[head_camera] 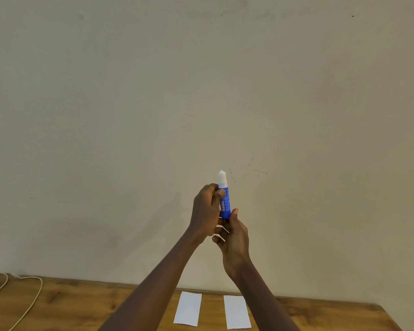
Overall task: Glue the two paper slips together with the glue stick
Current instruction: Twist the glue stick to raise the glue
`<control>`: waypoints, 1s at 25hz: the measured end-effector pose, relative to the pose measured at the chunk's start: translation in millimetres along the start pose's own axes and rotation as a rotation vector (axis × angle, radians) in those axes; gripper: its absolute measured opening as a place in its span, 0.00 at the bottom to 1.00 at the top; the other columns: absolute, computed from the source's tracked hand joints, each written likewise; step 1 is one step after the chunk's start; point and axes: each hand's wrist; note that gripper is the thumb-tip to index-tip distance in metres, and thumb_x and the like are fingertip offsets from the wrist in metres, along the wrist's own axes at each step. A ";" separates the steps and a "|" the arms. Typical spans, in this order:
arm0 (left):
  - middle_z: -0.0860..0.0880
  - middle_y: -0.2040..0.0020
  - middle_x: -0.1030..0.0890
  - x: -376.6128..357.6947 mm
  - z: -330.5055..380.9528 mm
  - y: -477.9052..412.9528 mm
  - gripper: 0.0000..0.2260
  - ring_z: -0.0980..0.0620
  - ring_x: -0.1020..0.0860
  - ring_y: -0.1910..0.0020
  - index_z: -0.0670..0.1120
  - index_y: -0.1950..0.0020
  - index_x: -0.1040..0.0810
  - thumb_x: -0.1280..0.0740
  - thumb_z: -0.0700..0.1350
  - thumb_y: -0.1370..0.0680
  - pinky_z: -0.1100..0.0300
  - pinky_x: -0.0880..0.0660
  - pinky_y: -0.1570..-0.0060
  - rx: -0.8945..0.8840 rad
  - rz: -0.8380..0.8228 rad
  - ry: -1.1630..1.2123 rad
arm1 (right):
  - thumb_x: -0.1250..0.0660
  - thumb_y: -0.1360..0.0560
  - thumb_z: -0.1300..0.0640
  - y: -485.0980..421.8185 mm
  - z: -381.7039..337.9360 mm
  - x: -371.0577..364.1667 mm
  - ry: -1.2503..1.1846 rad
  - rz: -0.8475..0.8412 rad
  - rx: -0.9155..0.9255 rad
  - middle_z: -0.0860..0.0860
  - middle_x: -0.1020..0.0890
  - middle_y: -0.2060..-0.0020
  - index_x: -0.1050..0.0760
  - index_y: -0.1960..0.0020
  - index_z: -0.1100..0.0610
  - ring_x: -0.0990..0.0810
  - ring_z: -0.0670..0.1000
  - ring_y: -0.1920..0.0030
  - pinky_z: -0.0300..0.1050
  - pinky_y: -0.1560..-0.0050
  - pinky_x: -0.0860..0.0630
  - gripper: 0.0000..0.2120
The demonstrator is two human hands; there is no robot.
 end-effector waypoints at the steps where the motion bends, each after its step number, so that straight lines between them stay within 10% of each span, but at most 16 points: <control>1: 0.44 0.57 0.26 0.0 -0.7 0.3 0.05 0.48 0.27 0.59 0.41 0.53 0.29 0.44 0.39 0.21 0.60 0.26 0.58 -0.006 -0.004 -0.004 | 0.49 0.22 0.48 -0.4 -0.5 0.8 -0.012 -0.009 0.015 0.50 0.19 0.66 0.25 0.50 0.55 0.21 0.46 0.72 0.40 0.67 0.27 0.17; 12: 0.43 0.58 0.25 0.4 -9.2 0.6 0.10 0.57 0.28 0.67 0.39 0.50 0.26 0.45 0.41 0.20 0.77 0.30 0.69 -0.005 -0.055 -0.017 | 0.43 0.24 0.48 -5.5 -6.6 6.4 -0.281 -0.002 -0.140 0.49 0.21 0.78 0.24 0.53 0.57 0.25 0.45 0.78 0.33 0.74 0.24 0.15; 25: 0.46 0.56 0.21 -2.5 -40.2 26.9 0.11 0.50 0.22 0.57 0.43 0.44 0.24 0.40 0.45 0.22 0.58 0.25 0.49 0.172 -0.241 0.117 | 0.37 0.27 0.54 3.3 17.0 23.5 -0.537 0.051 -0.193 0.50 0.18 0.73 0.21 0.57 0.59 0.21 0.45 0.72 0.33 0.69 0.22 0.09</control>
Point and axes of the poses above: each hand's wrist, its own y-axis away from the middle knuckle, its own x-axis out of the back of the hand, z = x × y
